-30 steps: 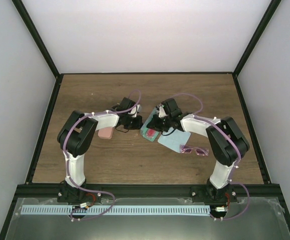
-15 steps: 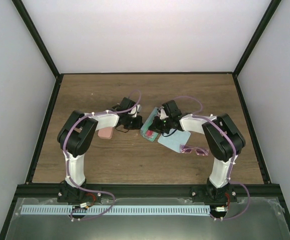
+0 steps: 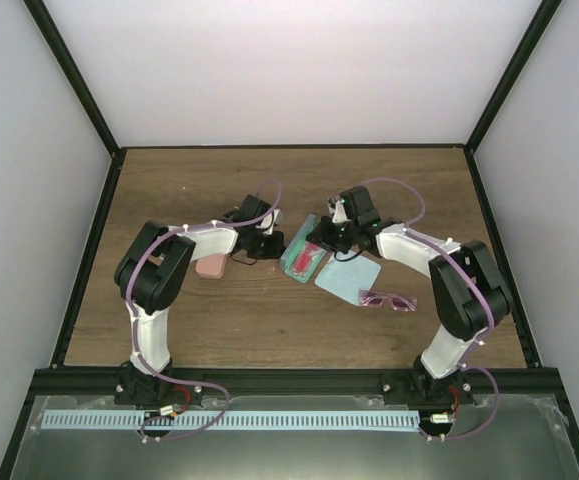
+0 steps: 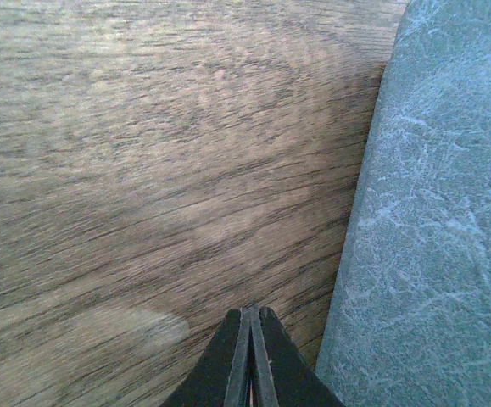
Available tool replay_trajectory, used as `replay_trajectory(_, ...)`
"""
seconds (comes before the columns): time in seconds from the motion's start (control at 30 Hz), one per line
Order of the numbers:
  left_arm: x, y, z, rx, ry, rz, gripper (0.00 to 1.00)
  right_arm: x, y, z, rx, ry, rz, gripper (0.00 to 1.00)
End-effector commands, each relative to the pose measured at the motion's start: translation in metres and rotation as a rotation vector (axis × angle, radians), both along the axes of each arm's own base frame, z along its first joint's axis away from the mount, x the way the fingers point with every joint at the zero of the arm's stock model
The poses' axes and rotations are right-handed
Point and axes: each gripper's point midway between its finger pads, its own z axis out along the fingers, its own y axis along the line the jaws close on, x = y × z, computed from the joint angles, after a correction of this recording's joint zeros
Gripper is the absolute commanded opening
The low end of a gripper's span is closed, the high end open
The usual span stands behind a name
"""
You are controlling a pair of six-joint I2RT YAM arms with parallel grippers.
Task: Organize the sunglasses
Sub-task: Adjust the sunglasses in the sunglasses case.
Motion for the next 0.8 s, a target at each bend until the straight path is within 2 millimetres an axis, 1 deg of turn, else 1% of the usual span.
replay_trajectory(0.0, -0.016, 0.018, -0.027, 0.086, 0.071, 0.017, 0.04, 0.016, -0.015, 0.003, 0.002, -0.001, -0.048, 0.01)
replay_trajectory(0.13, -0.014, 0.017, -0.027, 0.088, 0.069, 0.016, 0.04, 0.027, -0.022, -0.005, 0.019, 0.013, -0.059, 0.01)
replay_trajectory(0.27, -0.014, 0.017, -0.027, 0.091, 0.073, 0.015, 0.04, 0.036, -0.015, -0.016, 0.027, 0.028, -0.035, 0.01)
replay_trajectory(0.37, -0.014, 0.018, -0.027, 0.097, 0.072, 0.014, 0.04, 0.039, -0.012, -0.017, 0.035, 0.027, -0.024, 0.01)
replay_trajectory(0.47, -0.012, 0.018, -0.027, 0.1, 0.07, 0.014, 0.04, 0.039, -0.014, -0.017, 0.025, 0.025, -0.03, 0.01)
replay_trajectory(0.53, -0.009, 0.017, -0.025, 0.105, 0.063, 0.012, 0.04, 0.04, -0.02, -0.01, -0.001, 0.005, -0.058, 0.01)
replay_trajectory(0.63, 0.003, 0.021, -0.019, 0.145, 0.025, 0.012, 0.04, 0.038, -0.039, 0.008, -0.069, -0.04, -0.136, 0.01)
replay_trajectory(0.67, 0.008, 0.022, -0.017, 0.154, 0.014, 0.011, 0.04, 0.036, -0.045, 0.012, -0.094, -0.051, -0.156, 0.03)
replay_trajectory(0.7, 0.014, 0.023, -0.014, 0.161, 0.002, 0.01, 0.04, 0.033, -0.051, 0.013, -0.117, -0.051, -0.173, 0.06)
replay_trajectory(0.77, 0.024, 0.023, -0.008, 0.182, -0.024, -0.002, 0.04, 0.025, -0.063, 0.009, -0.167, -0.029, -0.201, 0.07)
